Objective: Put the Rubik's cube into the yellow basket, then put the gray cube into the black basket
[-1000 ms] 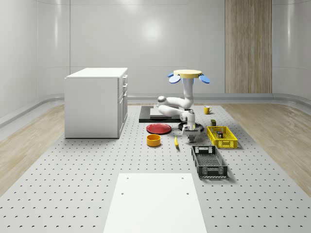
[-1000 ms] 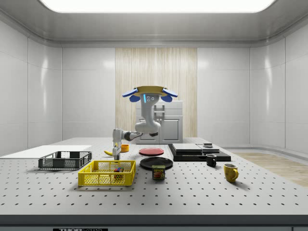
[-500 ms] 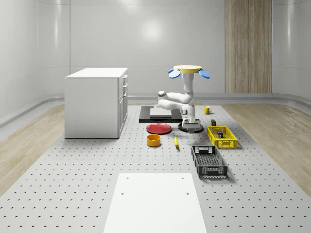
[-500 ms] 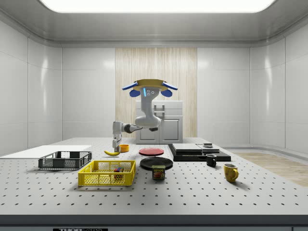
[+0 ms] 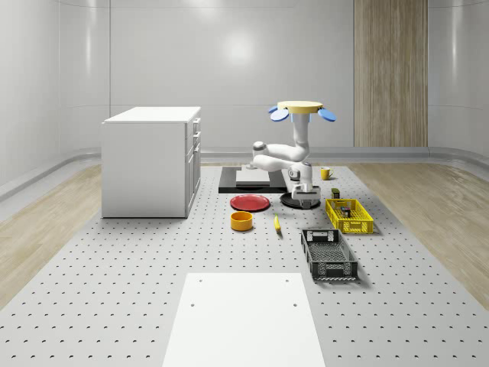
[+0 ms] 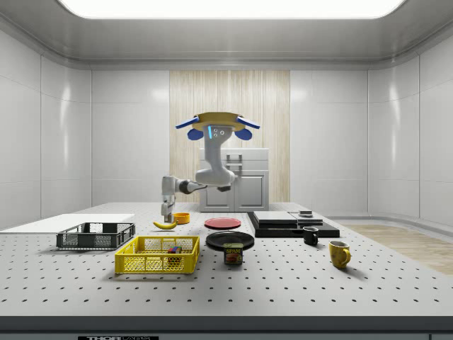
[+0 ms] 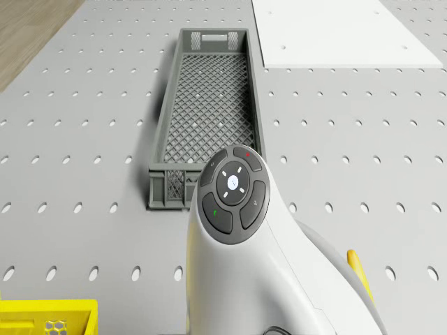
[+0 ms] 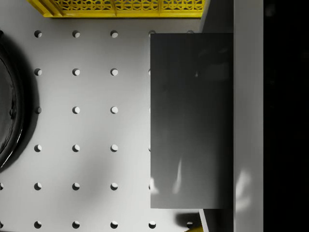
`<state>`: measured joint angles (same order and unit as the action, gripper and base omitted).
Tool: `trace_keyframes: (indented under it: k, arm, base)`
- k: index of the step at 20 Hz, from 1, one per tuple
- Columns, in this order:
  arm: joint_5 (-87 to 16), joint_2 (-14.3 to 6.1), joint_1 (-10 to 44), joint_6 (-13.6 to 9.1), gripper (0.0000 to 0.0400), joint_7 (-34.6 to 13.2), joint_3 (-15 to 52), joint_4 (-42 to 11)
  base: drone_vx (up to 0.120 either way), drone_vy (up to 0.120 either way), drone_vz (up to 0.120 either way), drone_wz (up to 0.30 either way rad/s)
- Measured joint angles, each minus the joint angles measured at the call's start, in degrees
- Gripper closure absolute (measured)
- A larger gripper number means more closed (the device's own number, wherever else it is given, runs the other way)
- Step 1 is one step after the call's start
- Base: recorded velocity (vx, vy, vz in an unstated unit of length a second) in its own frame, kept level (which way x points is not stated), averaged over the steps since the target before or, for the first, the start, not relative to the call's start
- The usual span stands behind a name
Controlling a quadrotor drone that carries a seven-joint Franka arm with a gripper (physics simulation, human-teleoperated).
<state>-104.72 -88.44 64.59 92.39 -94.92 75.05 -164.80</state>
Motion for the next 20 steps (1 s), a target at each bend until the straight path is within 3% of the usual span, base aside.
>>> trace_keyframes:
  k: [5, 20]
  arm:
    - [0.05, -0.06, 0.01, 0.05, 0.0150, -0.01, 0.03, 0.00]
    - [0.12, -0.21, 0.05, 0.18, 0.0150, -0.04, 0.07, 0.00]
  base:
    - [0.120, 0.120, 0.000, 0.000]
    - [0.120, 0.000, 0.000, 0.000]
